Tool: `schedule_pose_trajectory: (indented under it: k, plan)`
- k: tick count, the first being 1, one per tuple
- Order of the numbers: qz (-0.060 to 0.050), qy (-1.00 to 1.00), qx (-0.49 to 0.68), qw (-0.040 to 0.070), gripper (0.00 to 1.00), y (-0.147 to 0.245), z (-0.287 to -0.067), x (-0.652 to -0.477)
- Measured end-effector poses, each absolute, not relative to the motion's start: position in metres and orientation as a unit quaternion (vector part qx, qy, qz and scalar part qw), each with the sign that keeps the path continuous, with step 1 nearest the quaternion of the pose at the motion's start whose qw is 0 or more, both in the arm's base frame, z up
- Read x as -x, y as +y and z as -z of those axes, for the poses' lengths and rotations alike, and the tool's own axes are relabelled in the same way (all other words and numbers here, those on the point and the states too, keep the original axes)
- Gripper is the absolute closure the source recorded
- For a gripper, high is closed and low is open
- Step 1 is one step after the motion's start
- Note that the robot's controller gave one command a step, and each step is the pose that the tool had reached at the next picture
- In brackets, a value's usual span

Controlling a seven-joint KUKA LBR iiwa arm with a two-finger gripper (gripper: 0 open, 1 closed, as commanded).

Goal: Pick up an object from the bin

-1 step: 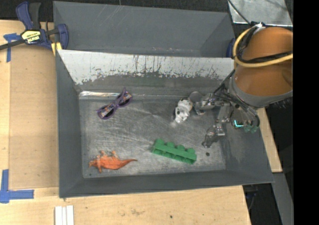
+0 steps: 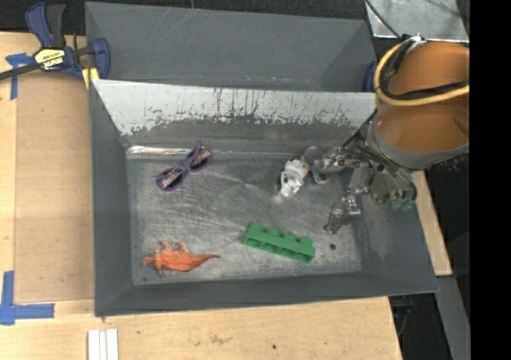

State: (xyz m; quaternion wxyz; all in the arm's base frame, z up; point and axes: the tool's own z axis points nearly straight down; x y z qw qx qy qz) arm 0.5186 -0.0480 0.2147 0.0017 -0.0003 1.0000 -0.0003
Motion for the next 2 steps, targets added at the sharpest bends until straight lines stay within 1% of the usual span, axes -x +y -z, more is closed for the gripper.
schedule_pose_trajectory:
  k: [1, 2]
  plan:
    - [0.000, 0.999, -0.033, 0.004, 0.00, -0.022, -0.137, -0.510]
    - [0.000, 0.999, -0.044, -0.001, 0.00, -0.013, -0.113, -0.505]
